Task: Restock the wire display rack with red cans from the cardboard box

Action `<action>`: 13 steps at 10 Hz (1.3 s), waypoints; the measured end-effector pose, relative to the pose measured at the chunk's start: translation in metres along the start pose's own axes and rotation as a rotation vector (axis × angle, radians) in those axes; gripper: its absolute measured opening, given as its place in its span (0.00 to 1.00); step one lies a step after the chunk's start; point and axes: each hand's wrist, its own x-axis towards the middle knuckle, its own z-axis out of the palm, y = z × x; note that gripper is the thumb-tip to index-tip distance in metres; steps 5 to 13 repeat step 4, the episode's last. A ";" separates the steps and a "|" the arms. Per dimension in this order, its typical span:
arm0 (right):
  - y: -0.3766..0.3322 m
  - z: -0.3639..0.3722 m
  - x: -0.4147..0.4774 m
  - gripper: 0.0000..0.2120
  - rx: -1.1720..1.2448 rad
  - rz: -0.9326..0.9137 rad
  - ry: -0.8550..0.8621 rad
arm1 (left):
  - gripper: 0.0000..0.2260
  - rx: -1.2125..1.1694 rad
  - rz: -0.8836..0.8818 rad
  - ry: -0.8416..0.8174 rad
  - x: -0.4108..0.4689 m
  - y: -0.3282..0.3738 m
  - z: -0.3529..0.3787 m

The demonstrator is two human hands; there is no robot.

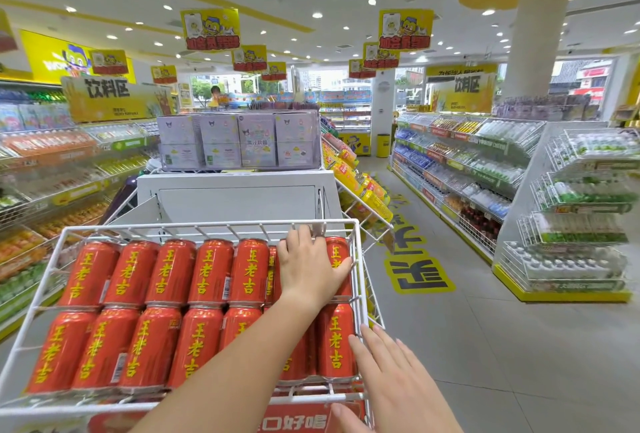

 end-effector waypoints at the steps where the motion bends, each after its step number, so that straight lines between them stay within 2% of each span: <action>1: 0.000 0.003 0.004 0.39 -0.019 0.017 -0.024 | 0.31 0.007 0.042 0.001 -0.001 -0.004 0.006; 2: -0.005 0.005 0.007 0.38 -0.049 0.031 -0.061 | 0.34 0.028 0.098 0.007 -0.005 -0.008 0.012; 4: -0.014 0.010 0.009 0.39 -0.119 0.003 -0.014 | 0.35 0.008 0.216 -0.056 -0.020 -0.027 0.009; 13: -0.014 0.010 0.009 0.39 -0.119 0.003 -0.014 | 0.35 0.008 0.216 -0.056 -0.020 -0.027 0.009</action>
